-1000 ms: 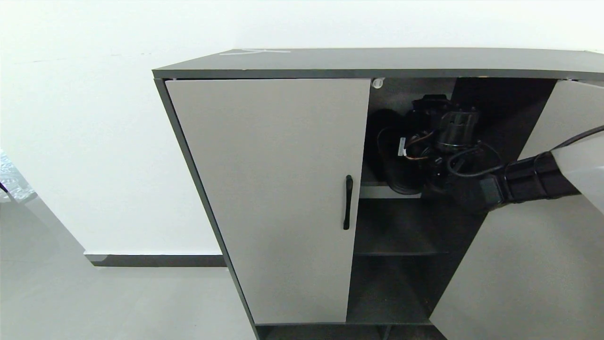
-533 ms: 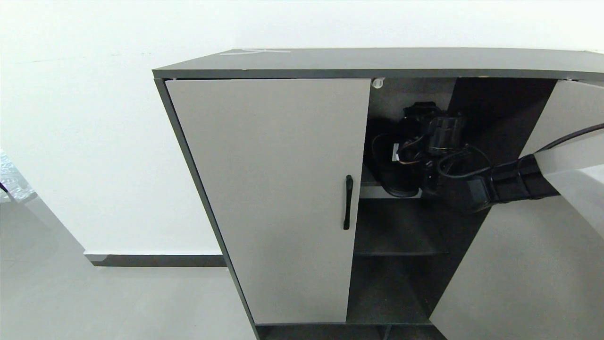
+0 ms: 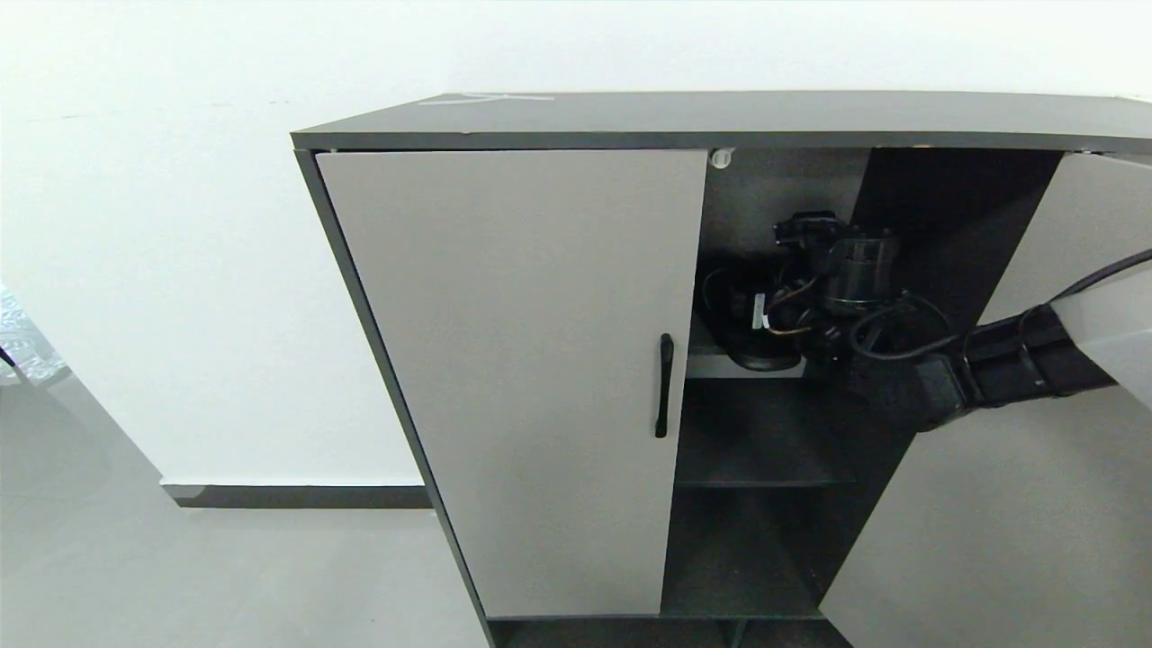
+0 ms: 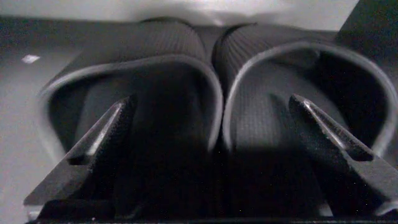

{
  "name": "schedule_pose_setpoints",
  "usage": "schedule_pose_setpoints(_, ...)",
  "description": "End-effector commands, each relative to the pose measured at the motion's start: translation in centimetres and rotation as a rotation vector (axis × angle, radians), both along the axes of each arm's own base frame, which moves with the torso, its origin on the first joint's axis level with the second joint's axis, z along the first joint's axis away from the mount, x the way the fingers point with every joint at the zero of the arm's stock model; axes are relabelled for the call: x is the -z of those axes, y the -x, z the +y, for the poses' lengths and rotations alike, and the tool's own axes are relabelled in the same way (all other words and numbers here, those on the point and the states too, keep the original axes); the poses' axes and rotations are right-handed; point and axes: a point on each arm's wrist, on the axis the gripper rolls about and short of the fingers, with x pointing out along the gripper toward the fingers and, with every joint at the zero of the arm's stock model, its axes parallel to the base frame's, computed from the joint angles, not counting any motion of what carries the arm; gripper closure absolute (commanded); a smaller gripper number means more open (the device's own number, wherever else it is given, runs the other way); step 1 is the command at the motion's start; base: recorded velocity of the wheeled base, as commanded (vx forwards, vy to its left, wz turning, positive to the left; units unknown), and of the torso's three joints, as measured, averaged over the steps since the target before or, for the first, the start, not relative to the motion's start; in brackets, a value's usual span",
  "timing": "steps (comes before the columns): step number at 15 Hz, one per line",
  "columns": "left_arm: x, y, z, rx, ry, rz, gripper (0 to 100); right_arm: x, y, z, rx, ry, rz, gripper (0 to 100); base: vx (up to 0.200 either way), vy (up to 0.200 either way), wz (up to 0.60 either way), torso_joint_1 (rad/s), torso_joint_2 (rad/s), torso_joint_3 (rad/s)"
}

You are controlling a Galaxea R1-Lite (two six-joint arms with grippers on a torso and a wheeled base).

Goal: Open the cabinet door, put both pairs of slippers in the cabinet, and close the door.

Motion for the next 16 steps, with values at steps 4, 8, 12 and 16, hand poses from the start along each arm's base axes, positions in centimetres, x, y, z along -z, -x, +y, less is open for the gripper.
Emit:
schedule_pose_setpoints(4, 0.0, 0.0, 0.0, 0.000, 0.000, 0.001, 100, -3.3, 8.5, -1.7, -0.069, -0.015, -0.030, 0, -0.150, 0.000, 0.00, 0.001, 0.00, 0.002)
schedule_pose_setpoints(8, 0.0, 0.0, 0.0, 0.000, 0.000, 0.001, 100, -3.4, 19.3, -3.1, -0.453, -0.044, -0.010, 0, -0.200, 0.000, 0.00, 0.002, 0.00, 0.001)
schedule_pose_setpoints(12, 0.0, 0.0, 0.0, 0.000, -0.001, 0.001, 100, -0.5, 27.2, -5.6, -0.900, -0.107, 0.093, 0, -0.200, 0.000, 0.00, 0.000, 0.00, 0.006)
schedule_pose_setpoints(16, 0.0, 0.0, 0.0, -0.002, -0.003, 0.001, 100, 0.3, 29.1, -7.3, -1.044, -0.119, 0.094, 0, -0.150, -0.050, 0.00, -0.004, 0.00, 0.002)
